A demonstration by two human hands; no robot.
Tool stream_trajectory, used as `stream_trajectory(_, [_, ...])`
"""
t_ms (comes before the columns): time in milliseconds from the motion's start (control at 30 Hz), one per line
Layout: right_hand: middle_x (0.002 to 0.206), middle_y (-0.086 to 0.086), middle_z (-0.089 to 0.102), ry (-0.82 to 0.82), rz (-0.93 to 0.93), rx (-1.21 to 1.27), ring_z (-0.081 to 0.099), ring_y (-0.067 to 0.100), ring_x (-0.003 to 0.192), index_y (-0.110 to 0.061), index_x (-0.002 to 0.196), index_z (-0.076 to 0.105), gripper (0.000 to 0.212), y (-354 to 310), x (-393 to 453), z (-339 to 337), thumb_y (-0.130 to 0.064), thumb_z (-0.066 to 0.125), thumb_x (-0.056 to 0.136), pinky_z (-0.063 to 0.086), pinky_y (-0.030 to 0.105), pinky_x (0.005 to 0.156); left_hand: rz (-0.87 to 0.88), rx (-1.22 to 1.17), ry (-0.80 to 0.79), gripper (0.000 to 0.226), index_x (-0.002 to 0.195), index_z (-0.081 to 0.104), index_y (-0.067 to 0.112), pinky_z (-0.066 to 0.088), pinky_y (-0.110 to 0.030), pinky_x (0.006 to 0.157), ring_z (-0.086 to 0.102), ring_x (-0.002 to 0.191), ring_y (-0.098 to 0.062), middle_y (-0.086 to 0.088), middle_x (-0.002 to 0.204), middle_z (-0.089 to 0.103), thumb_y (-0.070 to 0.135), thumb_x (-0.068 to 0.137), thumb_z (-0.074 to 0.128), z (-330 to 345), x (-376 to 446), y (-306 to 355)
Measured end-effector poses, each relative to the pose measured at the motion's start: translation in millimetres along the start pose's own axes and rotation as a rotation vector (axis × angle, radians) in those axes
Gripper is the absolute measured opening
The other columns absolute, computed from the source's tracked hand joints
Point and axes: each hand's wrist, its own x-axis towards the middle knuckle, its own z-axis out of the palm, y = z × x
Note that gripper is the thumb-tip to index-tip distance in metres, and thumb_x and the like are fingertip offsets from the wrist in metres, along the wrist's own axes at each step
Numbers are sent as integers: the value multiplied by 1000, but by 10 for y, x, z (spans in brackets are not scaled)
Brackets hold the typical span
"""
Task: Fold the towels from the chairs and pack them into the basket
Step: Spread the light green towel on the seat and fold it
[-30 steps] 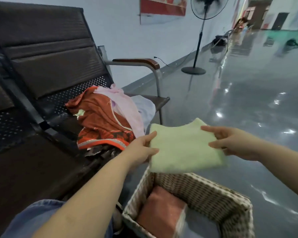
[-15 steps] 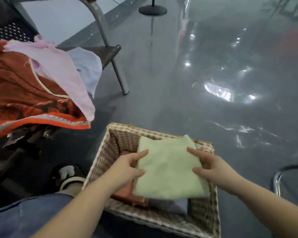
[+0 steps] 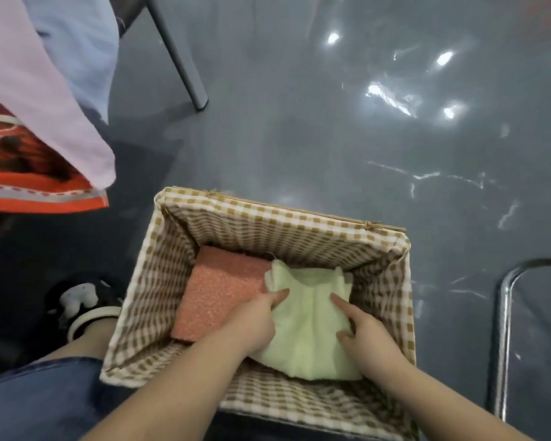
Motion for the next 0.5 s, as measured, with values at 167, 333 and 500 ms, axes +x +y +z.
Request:
stream_trajectory(167, [150,-6,35,60,33,-25,41,13,132,-34,148,25,64,56,108,31,-3,40,95,37,21,104,14,-37,-14,70,148,23,42,32,-23,106,37,136,-20,1,155,28,1,93,37,143,159,-36])
stream_trajectory(333, [154,-6,27,54,124,-82,40,17,132,-34,150,17,70,86,192,52,0,37,93,42,23,101,-52,-29,-106,75,152,11,29,28,-20,108,31,140,-21,-3,158,18,2,91,44,67,319,-166])
stream_trajectory(500, [149,3,34,-25,125,-136,43,21,129,-21,152,4,67,-17,183,33,-15,43,97,37,27,104,-39,-10,-199,76,153,-1,16,19,-24,115,14,146,-24,-9,160,3,14,95,47,41,228,-90])
